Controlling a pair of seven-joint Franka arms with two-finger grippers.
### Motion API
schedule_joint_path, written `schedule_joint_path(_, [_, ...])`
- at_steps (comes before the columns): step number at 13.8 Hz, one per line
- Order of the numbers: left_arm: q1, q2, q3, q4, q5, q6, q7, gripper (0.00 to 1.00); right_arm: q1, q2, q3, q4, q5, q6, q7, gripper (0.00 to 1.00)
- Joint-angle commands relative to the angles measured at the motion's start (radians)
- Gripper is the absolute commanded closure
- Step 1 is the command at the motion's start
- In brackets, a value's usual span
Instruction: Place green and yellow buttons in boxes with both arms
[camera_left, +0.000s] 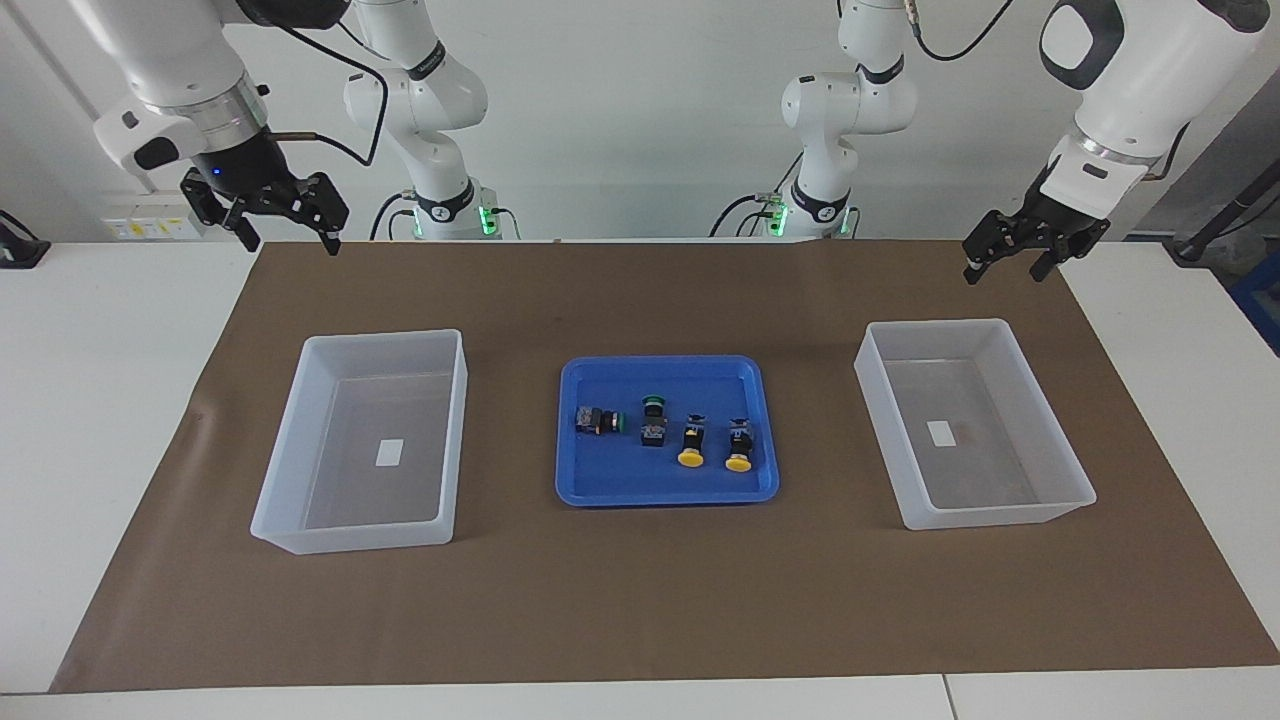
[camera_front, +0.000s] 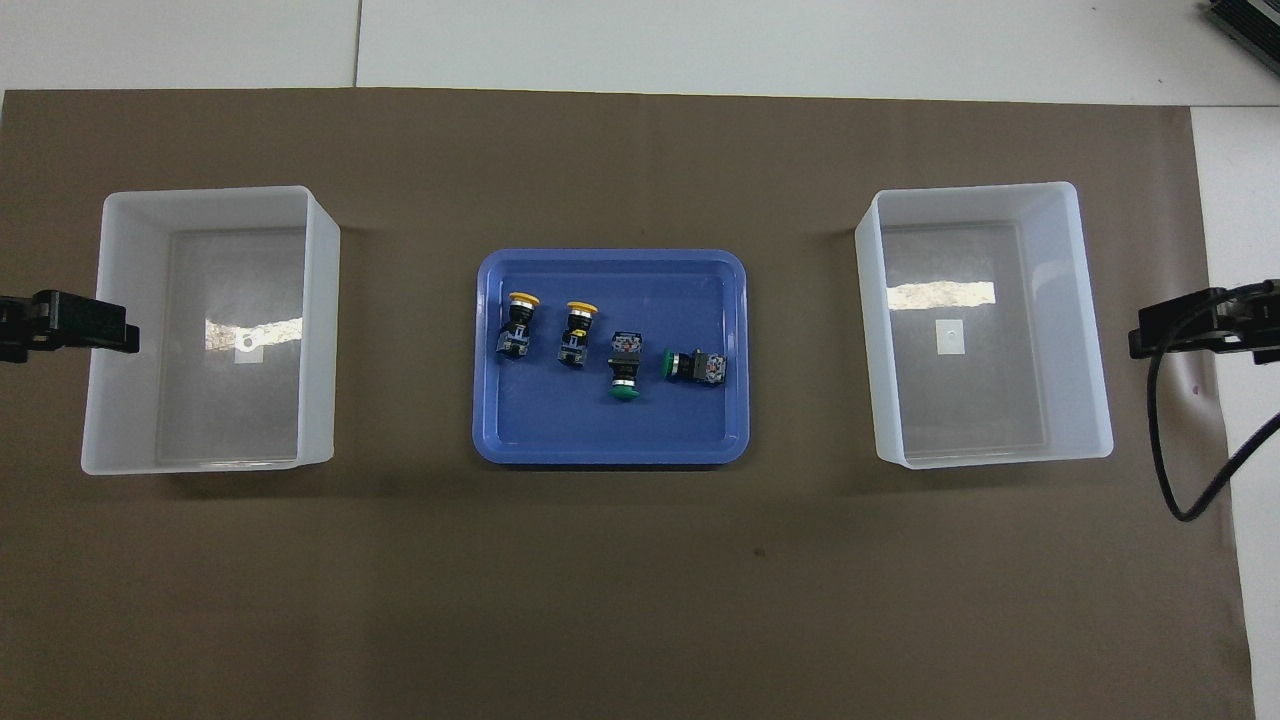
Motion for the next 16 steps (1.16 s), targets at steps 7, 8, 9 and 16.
schedule_joint_path(7, [-0.01, -0.039, -0.011, -0.048, -0.009, -0.045, -0.023, 0.0, -0.012, -0.026, 0.007, -0.029, 0.019, 0.01, -0.004, 0.0])
schedule_joint_path(8, [-0.015, -0.049, -0.016, -0.071, -0.009, -0.025, -0.038, 0.0, -0.012, -0.026, 0.007, -0.029, 0.019, 0.012, -0.004, 0.0])
schedule_joint_path(9, [-0.041, -0.052, -0.024, -0.089, -0.009, 0.024, -0.04, 0.0, -0.012, -0.026, 0.007, -0.029, 0.019, 0.01, -0.004, 0.0])
schedule_joint_path(16, [-0.242, 0.058, -0.027, -0.218, -0.011, 0.39, -0.179, 0.0, -0.012, -0.026, 0.007, -0.029, 0.019, 0.012, -0.004, 0.0])
